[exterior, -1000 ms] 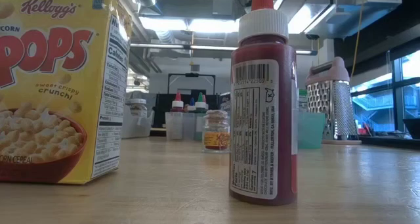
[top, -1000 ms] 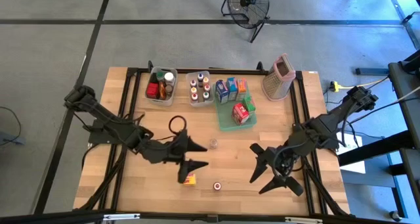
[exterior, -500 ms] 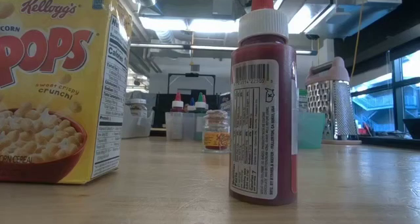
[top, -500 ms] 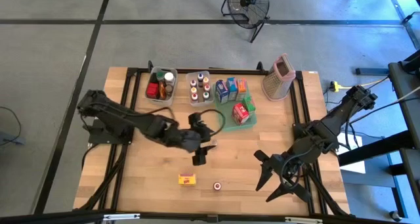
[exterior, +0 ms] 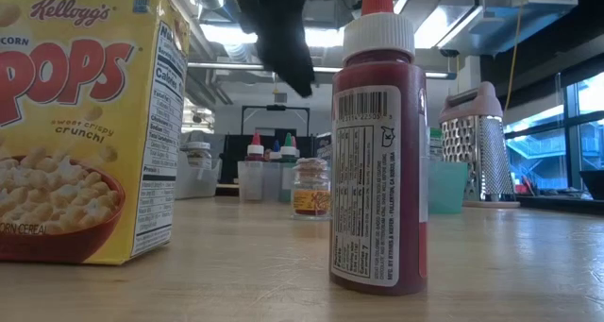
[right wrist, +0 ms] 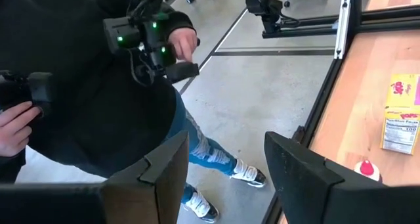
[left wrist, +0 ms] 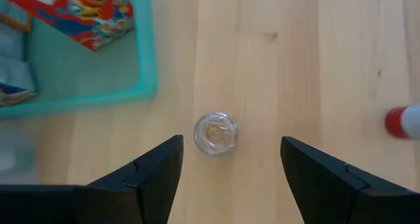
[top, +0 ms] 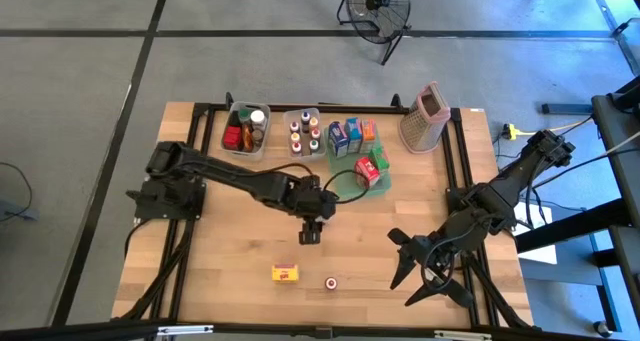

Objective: Pick & Place Kitchen Items
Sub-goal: Put the transparent spice bottle into the gray bin

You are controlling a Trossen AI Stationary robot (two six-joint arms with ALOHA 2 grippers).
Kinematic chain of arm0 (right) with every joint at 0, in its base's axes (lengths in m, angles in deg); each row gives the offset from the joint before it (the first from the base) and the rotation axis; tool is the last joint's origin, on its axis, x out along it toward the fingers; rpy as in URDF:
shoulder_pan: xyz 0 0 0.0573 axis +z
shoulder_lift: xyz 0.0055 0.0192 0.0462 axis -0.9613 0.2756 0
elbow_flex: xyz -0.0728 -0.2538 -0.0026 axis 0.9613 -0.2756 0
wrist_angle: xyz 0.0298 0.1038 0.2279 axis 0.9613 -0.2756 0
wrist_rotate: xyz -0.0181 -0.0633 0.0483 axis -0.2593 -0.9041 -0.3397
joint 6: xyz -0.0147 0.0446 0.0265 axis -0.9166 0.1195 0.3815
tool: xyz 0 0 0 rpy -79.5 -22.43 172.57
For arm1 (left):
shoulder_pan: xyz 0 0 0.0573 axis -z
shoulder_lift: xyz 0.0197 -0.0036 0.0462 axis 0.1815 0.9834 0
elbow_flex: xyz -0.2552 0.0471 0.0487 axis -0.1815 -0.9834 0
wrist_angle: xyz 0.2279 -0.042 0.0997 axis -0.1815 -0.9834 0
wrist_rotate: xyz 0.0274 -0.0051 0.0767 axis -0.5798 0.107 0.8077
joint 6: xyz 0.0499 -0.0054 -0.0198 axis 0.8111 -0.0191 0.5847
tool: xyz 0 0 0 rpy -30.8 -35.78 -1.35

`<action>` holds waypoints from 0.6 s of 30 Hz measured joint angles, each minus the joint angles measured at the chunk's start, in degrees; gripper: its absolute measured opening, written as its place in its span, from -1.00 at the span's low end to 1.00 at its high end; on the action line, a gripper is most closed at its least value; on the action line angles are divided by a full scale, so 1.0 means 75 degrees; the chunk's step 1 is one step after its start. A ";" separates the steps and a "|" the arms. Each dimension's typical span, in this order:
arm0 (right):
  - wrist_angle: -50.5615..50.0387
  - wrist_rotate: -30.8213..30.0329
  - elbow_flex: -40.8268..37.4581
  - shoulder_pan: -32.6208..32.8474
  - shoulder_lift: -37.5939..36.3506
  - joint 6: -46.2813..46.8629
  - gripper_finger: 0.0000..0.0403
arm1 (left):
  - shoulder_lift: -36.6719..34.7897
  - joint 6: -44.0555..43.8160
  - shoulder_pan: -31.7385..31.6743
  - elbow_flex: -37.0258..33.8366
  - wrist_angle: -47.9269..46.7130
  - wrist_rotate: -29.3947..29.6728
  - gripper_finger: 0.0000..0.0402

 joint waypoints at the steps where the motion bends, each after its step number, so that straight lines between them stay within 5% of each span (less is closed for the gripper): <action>1: -0.0014 0.0000 0.0000 0.0000 0.0000 0.0000 0.00 | 0.0085 0.0135 -0.0040 0.0003 0.0046 -0.0088 0.25; 18: -0.0202 -0.0143 0.0000 0.0000 0.0000 -0.0040 0.00 | 0.1085 0.0242 -0.0135 -0.0012 0.0281 -0.0267 0.25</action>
